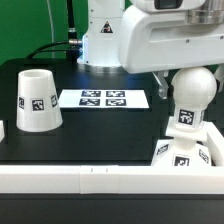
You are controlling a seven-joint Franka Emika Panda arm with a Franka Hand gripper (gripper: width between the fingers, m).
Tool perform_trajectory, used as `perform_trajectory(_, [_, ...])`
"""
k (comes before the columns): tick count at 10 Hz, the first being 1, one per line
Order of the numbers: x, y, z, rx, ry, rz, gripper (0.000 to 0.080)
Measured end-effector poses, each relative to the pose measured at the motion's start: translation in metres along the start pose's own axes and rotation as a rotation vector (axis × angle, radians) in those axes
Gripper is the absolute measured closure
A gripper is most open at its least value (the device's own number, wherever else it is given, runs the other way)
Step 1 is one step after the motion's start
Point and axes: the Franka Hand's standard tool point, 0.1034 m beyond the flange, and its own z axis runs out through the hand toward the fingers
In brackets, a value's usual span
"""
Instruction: Assemble lamp
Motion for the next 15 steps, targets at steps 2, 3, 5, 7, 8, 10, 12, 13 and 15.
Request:
perform_trajectory(2, [0.000, 0.001, -0.002, 0.000, 0.002, 0.129, 0.0223])
perform_trajectory(3, [0.000, 0.001, -0.002, 0.000, 0.003, 0.177, 0.0223])
perform_trajectory(5, [0.001, 0.001, -0.002, 0.000, 0.004, 0.260, 0.0189])
perform_trajectory(7, [0.001, 0.001, -0.001, 0.000, 0.004, 0.249, 0.0117])
perform_trajectory(8, [0.001, 0.001, -0.001, 0.000, 0.005, 0.249, 0.0103])
perform_trajectory(10, [-0.016, 0.004, -0.007, -0.001, -0.001, 0.183, 0.0101])
perform_trajectory(12, [-0.036, 0.019, -0.016, 0.004, -0.006, 0.127, 0.0101])
perform_trajectory(13, [-0.051, 0.036, -0.016, 0.009, -0.005, 0.115, 0.0101])
perform_trajectory(15, [-0.078, 0.057, 0.006, 0.007, -0.025, 0.126, 0.0101])
